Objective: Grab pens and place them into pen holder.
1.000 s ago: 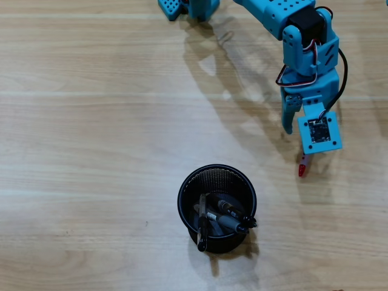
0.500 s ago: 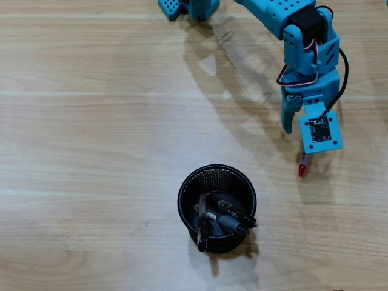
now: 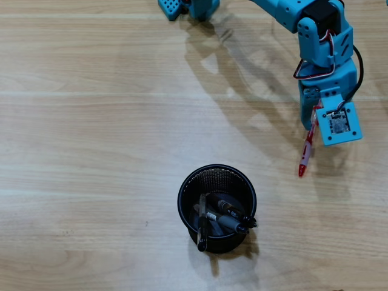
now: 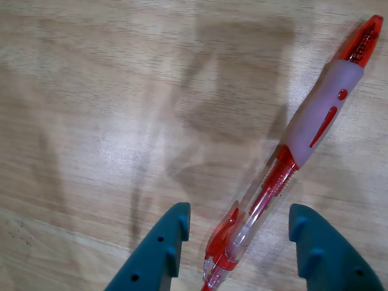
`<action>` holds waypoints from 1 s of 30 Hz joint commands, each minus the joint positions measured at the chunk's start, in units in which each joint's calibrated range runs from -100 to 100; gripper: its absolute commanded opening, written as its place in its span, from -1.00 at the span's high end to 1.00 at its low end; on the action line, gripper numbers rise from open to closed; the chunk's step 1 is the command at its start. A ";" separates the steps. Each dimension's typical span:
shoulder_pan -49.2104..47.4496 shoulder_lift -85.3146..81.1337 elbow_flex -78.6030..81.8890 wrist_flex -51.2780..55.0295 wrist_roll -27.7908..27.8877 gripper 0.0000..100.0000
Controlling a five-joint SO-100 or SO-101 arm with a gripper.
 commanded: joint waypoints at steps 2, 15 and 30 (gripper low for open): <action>0.55 -0.31 -2.14 -0.11 -0.23 0.63; 2.00 7.42 -5.47 -0.80 -0.03 0.63; 2.45 10.94 -5.38 -0.03 -0.28 0.90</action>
